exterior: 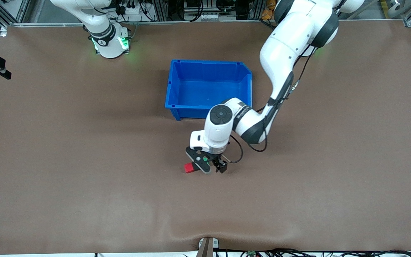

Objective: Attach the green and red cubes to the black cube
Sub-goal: 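Open the left gripper and lift the left arm away from the cubes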

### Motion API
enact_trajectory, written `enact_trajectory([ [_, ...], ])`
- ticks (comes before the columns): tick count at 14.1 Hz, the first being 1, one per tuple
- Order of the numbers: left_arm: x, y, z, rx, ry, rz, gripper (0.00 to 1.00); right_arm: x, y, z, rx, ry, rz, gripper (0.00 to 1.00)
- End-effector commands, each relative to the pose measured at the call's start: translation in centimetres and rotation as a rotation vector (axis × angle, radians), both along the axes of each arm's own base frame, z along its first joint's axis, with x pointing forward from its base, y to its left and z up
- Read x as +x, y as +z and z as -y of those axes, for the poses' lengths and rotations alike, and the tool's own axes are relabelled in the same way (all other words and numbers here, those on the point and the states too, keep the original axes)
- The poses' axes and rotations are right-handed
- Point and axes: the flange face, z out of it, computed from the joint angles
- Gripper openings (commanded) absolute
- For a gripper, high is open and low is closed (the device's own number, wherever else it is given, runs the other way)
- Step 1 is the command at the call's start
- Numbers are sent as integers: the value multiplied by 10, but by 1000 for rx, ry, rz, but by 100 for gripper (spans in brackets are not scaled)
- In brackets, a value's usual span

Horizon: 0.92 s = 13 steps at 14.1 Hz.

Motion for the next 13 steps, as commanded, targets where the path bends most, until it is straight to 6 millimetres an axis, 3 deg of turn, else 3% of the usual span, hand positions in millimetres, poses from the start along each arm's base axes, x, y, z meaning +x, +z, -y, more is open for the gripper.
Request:
enact_trajectory([
  [1, 21, 52, -44, -29, 88, -83, 100, 7, -8, 1, -11, -10, -20, 100],
  [3, 37, 64, -77, -16, 149, -117, 100, 7, -8, 1, -11, -10, -20, 100],
  [7, 71, 62, -179, 82, 319, -243, 100, 9, -11, -1, -7, -15, -23, 100],
  [9, 71, 75, -226, 156, 392, -343, 100, 8, -13, 0, -8, -20, -27, 100],
  [11, 71, 103, -274, 187, 512, -414, 100, 8, -13, -7, -13, -111, -31, 100],
  [13, 52, 131, -282, 230, 574, -465, 100, 10, -13, -19, -30, -258, -30, 100],
])
